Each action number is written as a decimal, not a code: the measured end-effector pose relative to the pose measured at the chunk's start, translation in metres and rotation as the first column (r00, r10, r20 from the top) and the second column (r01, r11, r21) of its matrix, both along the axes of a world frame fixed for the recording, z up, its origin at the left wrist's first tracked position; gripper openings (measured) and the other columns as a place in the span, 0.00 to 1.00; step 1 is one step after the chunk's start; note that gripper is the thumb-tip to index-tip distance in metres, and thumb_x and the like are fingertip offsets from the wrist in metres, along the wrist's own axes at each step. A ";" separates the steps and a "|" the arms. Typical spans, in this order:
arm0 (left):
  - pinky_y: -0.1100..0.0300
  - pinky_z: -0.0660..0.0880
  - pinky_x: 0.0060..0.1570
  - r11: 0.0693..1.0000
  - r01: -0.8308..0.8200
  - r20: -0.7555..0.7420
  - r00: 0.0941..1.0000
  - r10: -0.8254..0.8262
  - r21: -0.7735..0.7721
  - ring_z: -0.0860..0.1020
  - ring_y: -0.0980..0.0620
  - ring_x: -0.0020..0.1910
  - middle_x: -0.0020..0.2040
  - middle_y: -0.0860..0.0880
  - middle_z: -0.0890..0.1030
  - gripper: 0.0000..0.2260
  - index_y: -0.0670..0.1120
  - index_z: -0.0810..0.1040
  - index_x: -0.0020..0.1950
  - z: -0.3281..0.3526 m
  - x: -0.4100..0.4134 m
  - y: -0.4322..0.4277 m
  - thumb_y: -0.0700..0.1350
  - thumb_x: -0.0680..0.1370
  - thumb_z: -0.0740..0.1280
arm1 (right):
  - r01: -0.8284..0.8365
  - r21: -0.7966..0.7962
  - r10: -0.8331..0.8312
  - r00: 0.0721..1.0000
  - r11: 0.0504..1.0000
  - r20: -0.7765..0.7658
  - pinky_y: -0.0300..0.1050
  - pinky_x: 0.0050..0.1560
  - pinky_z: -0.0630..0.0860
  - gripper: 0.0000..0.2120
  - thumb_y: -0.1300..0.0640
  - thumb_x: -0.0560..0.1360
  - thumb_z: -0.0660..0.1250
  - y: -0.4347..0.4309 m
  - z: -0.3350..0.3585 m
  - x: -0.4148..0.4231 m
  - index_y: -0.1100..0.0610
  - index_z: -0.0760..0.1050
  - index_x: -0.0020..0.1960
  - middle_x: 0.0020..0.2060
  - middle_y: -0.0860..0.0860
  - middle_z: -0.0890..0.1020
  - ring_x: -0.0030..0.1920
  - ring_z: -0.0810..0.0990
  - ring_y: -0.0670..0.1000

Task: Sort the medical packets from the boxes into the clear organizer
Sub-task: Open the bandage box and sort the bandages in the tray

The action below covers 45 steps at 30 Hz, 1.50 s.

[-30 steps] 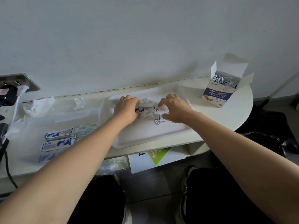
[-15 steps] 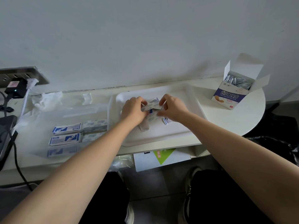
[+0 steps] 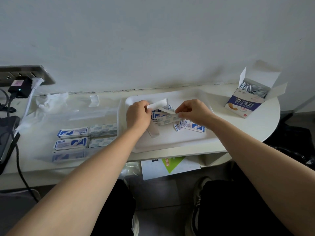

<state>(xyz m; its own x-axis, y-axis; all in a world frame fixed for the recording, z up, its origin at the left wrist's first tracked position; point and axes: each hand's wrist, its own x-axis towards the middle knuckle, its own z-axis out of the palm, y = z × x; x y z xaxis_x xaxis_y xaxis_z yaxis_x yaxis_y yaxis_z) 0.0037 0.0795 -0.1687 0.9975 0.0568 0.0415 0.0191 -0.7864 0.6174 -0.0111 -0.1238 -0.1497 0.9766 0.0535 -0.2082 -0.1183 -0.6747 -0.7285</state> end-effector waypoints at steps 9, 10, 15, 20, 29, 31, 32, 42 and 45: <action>0.61 0.64 0.35 0.984 0.020 0.005 1.000 -0.020 -0.179 0.73 0.49 0.37 0.34 0.51 0.76 0.07 0.47 0.82 0.45 0.007 -0.001 0.001 0.42 0.77 0.65 | 0.036 0.137 -0.025 0.996 0.990 -0.082 0.38 0.29 0.65 0.06 0.64 0.73 0.64 -0.009 0.005 -0.002 0.56 0.78 0.41 0.35 0.52 0.79 0.31 0.68 0.47; 0.62 0.65 0.36 0.979 0.027 0.019 1.000 -0.024 -0.203 0.74 0.51 0.37 0.35 0.52 0.78 0.07 0.47 0.83 0.46 0.007 -0.001 0.001 0.42 0.77 0.65 | 0.009 0.179 0.014 0.992 0.984 -0.124 0.38 0.29 0.64 0.07 0.66 0.73 0.64 -0.011 0.006 -0.002 0.56 0.79 0.42 0.34 0.53 0.78 0.30 0.67 0.48; 0.73 0.66 0.34 0.958 0.052 0.102 0.995 -0.024 -0.281 0.74 0.60 0.31 0.40 0.57 0.80 0.07 0.52 0.85 0.44 0.011 -0.006 -0.001 0.41 0.74 0.70 | -0.112 0.380 0.251 0.906 0.918 -0.340 0.36 0.32 0.64 0.08 0.68 0.74 0.67 -0.018 0.011 -0.005 0.60 0.81 0.51 0.39 0.57 0.75 0.32 0.66 0.47; 0.65 0.74 0.37 0.917 0.078 0.069 0.996 -0.055 -0.392 0.80 0.57 0.31 0.38 0.54 0.84 0.10 0.54 0.85 0.42 0.009 -0.007 -0.003 0.39 0.74 0.69 | 0.089 0.632 0.162 0.931 0.770 -0.328 0.36 0.32 0.67 0.09 0.68 0.75 0.65 -0.018 0.019 -0.005 0.58 0.80 0.40 0.32 0.51 0.76 0.30 0.69 0.45; 0.68 0.74 0.41 0.855 0.185 0.206 0.974 -0.094 -0.484 0.79 0.61 0.39 0.42 0.50 0.84 0.12 0.44 0.86 0.46 0.008 -0.008 -0.009 0.30 0.71 0.68 | 0.205 0.592 -0.013 0.950 0.779 -0.312 0.40 0.42 0.68 0.07 0.64 0.76 0.65 -0.012 0.018 0.000 0.57 0.74 0.39 0.41 0.53 0.79 0.41 0.74 0.48; 0.68 0.74 0.43 0.847 0.198 0.206 0.973 -0.107 -0.494 0.79 0.61 0.40 0.44 0.46 0.84 0.13 0.41 0.86 0.46 0.007 -0.007 -0.009 0.28 0.70 0.67 | 0.193 0.610 0.025 0.944 0.768 -0.329 0.38 0.40 0.73 0.06 0.65 0.76 0.65 -0.011 0.016 -0.002 0.58 0.74 0.40 0.42 0.55 0.81 0.41 0.78 0.49; 0.65 0.76 0.44 0.843 0.209 0.209 0.971 -0.117 -0.496 0.80 0.59 0.41 0.44 0.46 0.84 0.13 0.41 0.86 0.46 0.007 -0.008 -0.010 0.27 0.70 0.66 | 0.181 0.609 0.038 0.944 0.772 -0.328 0.37 0.38 0.74 0.06 0.65 0.76 0.65 -0.011 0.016 -0.002 0.58 0.74 0.41 0.41 0.56 0.81 0.39 0.80 0.49; 0.53 0.65 0.65 0.818 0.510 -0.084 0.858 -0.507 0.266 0.65 0.46 0.70 0.70 0.52 0.70 0.31 0.51 0.70 0.71 -0.006 -0.010 -0.019 0.51 0.69 0.74 | 0.308 0.461 -0.290 0.950 0.832 -0.111 0.35 0.37 0.76 0.12 0.66 0.75 0.67 -0.023 0.012 -0.003 0.63 0.77 0.58 0.41 0.56 0.83 0.34 0.82 0.45; 0.55 0.68 0.60 0.818 0.496 -0.003 0.856 -0.518 0.292 0.70 0.46 0.65 0.64 0.52 0.76 0.21 0.53 0.77 0.63 -0.010 -0.009 -0.026 0.48 0.71 0.70 | 0.328 0.448 -0.303 0.944 0.832 -0.127 0.35 0.36 0.76 0.10 0.66 0.75 0.67 -0.025 0.012 -0.006 0.63 0.78 0.56 0.39 0.55 0.82 0.31 0.81 0.43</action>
<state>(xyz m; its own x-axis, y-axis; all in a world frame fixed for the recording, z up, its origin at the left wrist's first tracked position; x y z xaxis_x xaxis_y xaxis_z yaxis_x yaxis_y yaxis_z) -0.0055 0.0535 -0.1792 0.8754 -0.4803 0.0536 -0.4655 -0.8080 0.3613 -0.0171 -0.1483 -0.1381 0.9460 -0.1549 -0.2847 -0.3110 -0.1869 -0.9318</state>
